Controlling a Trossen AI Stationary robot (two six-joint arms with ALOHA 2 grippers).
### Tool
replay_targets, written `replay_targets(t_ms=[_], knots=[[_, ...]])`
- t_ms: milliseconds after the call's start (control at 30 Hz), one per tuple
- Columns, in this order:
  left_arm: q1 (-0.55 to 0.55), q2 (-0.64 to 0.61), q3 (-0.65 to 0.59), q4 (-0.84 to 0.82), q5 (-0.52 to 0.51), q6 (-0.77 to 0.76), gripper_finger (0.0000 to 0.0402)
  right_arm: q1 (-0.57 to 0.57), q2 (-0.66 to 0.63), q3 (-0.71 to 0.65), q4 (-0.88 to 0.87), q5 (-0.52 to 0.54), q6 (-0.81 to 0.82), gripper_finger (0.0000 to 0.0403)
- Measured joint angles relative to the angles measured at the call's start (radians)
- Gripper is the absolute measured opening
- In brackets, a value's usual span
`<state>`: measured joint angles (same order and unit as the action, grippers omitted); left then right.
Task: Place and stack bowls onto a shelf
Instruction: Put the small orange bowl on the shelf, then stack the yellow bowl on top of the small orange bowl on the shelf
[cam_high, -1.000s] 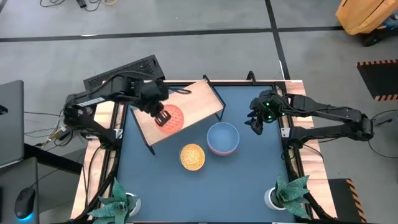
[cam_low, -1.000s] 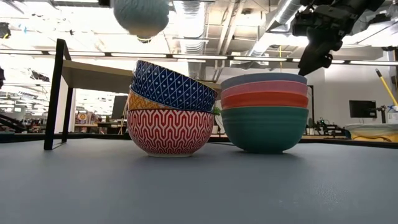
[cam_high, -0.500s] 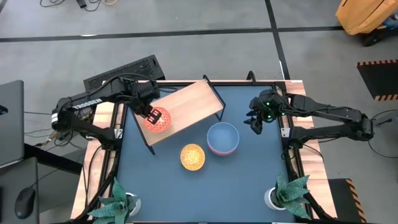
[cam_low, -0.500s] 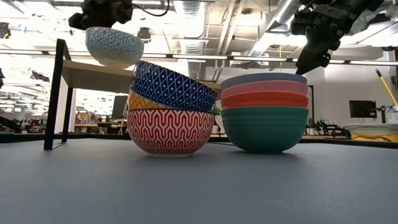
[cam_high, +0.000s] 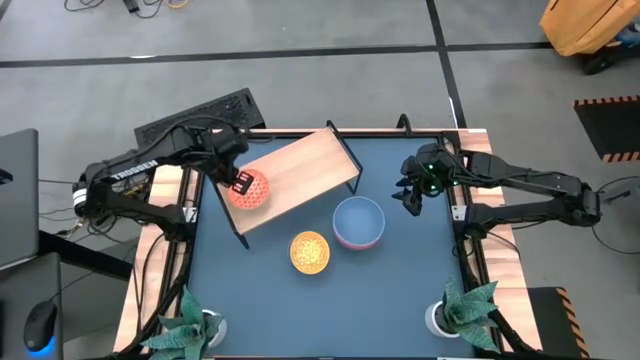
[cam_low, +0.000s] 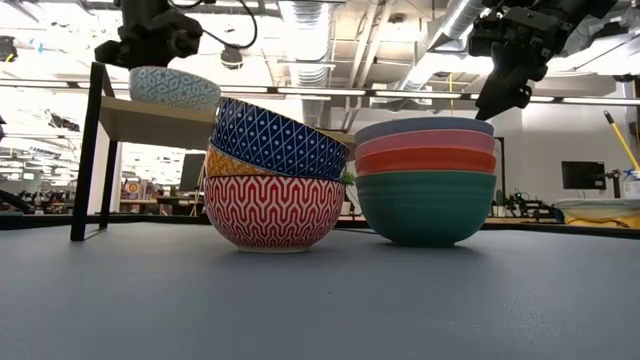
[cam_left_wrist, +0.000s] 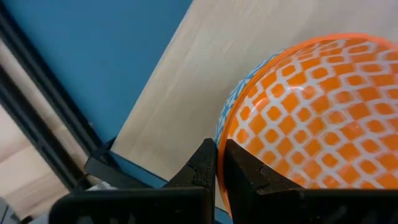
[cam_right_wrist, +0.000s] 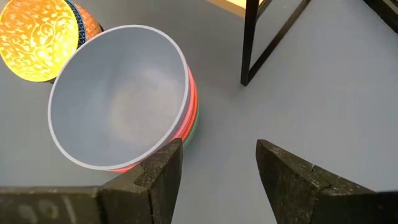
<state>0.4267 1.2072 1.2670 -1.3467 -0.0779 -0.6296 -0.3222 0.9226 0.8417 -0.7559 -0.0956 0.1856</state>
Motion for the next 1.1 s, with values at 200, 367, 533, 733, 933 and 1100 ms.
replay_targets(t_ms=[200, 367, 533, 733, 933, 1100], knots=[[0.005, 0.0, -0.009, 0.027, 0.018, 0.001, 0.0002, 0.0, 0.0, 0.0, 0.0, 0.0, 0.0, 0.023], [0.005, 0.0, -0.01, 0.021, -0.013, 0.002, 0.0041, 0.0, 0.0, 0.0, 0.0, 0.0, -0.001, 0.023], [0.005, 0.0, -0.01, 0.021, -0.016, 0.008, 0.0109, 0.0, 0.0, 0.0, 0.0, 0.0, -0.003, 0.023], [0.005, 0.001, 0.025, -0.005, -0.012, 0.058, 0.0182, 0.0, 0.0, 0.0, 0.0, 0.0, -0.003, 0.023], [0.005, 0.001, 0.185, -0.058, -0.04, 0.087, 0.02, 0.0, 0.0, 0.0, 0.0, 0.0, -0.003, 0.023], [-0.046, 0.0, 0.316, 0.023, 0.007, 0.109, 0.02, 0.0, 0.0, 0.0, 0.0, 0.0, -0.002, 0.023]])
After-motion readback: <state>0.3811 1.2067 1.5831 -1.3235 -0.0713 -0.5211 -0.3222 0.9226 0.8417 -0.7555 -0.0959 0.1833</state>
